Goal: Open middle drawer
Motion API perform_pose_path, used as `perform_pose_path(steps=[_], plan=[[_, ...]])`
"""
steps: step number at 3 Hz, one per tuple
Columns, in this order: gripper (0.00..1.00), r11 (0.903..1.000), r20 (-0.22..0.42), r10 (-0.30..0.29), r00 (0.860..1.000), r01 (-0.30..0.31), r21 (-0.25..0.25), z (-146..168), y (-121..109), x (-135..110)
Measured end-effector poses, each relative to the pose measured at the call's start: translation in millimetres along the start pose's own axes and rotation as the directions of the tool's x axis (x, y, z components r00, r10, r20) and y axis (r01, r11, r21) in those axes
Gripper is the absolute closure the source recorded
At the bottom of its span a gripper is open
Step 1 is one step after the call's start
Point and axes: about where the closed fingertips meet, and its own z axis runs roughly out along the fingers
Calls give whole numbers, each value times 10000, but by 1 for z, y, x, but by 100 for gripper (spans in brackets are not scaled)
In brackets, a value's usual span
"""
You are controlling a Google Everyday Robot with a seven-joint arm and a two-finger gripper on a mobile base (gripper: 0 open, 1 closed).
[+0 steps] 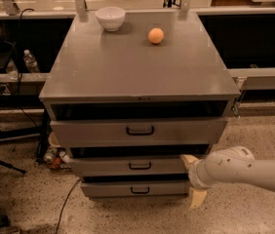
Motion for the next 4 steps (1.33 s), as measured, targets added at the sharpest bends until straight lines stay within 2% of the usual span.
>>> perform_pose_path(steps=[1, 2, 4], plan=[[0, 10000, 334, -47, 9994, 47, -18, 30, -15, -9], [0, 9998, 911, -142, 9957, 127, 177, 59, -41, -29], [0, 9994, 1495, -334, 9882, 322, 102, 91, -60, -55]])
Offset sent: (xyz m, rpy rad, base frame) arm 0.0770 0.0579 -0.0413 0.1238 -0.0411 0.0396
